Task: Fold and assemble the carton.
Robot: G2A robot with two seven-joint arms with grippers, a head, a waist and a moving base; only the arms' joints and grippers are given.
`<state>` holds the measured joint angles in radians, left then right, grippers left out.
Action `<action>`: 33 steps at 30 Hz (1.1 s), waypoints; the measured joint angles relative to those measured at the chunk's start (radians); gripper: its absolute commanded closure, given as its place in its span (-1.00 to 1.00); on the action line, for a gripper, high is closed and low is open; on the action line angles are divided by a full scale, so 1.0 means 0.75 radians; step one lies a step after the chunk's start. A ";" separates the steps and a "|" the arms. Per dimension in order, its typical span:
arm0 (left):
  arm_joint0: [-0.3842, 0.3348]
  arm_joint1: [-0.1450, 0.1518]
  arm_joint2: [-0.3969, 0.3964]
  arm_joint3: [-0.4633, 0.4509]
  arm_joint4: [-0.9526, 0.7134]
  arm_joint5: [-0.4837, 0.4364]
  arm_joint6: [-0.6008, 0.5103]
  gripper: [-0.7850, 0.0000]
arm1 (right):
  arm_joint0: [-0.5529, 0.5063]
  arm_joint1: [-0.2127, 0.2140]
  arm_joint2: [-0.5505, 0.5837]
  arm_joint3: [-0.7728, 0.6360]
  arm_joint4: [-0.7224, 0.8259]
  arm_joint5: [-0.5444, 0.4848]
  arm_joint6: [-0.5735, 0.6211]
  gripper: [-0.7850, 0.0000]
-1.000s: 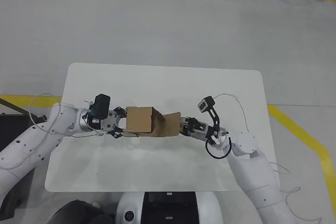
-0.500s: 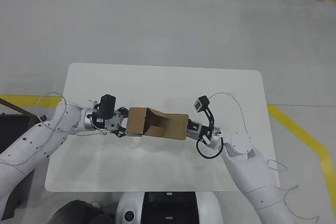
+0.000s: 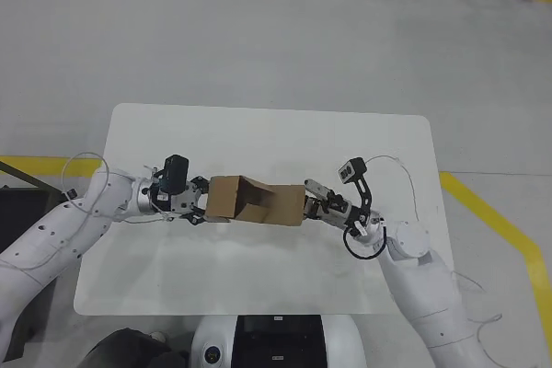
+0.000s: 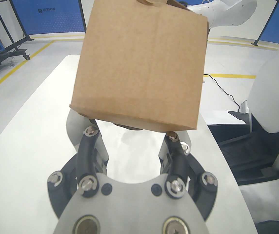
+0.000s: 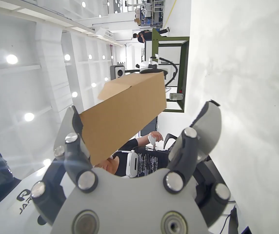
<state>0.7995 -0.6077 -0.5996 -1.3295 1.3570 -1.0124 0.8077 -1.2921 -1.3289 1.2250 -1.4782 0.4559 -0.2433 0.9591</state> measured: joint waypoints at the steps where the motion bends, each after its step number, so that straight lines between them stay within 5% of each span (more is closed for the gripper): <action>1: -0.002 0.000 0.001 0.012 0.013 0.000 0.000 1.00 | -0.011 0.004 0.011 -0.019 -0.002 -0.002 0.004 -1.00; 9: -0.021 -0.016 0.016 0.091 0.067 0.000 0.000 1.00 | -0.058 0.030 0.013 -0.199 -0.191 0.141 -0.013 -1.00; 10: -0.024 -0.017 0.018 0.097 0.070 0.000 0.000 1.00 | -0.053 0.031 0.002 -0.207 -0.219 0.167 -0.023 -0.77; 12: -0.032 -0.022 0.024 0.107 0.076 0.000 -0.001 1.00 | -0.039 0.031 -0.023 -0.217 -0.269 0.213 -0.046 0.31; 18: -0.048 -0.033 0.042 0.120 0.069 0.000 -0.025 1.00 | -0.018 0.034 -0.081 -0.235 -0.367 0.296 -0.100 0.95; 27: -0.065 -0.034 0.063 0.101 0.047 0.000 -0.002 1.00 | 0.000 0.037 -0.113 -0.214 -0.383 0.309 -0.139 1.00; 29: -0.064 -0.031 0.062 0.092 0.033 0.000 0.001 0.77 | 0.000 0.039 -0.108 -0.205 -0.365 0.289 -0.146 1.00; 33: -0.053 -0.022 0.044 0.072 -0.018 0.000 0.000 -0.03 | -0.003 0.042 -0.097 -0.196 -0.329 0.257 -0.144 1.00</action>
<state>0.7594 -0.6240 -0.5663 -1.2755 1.3434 -1.0123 0.8079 -1.2941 -1.2971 1.1520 -1.6255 0.2091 -0.0507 0.8513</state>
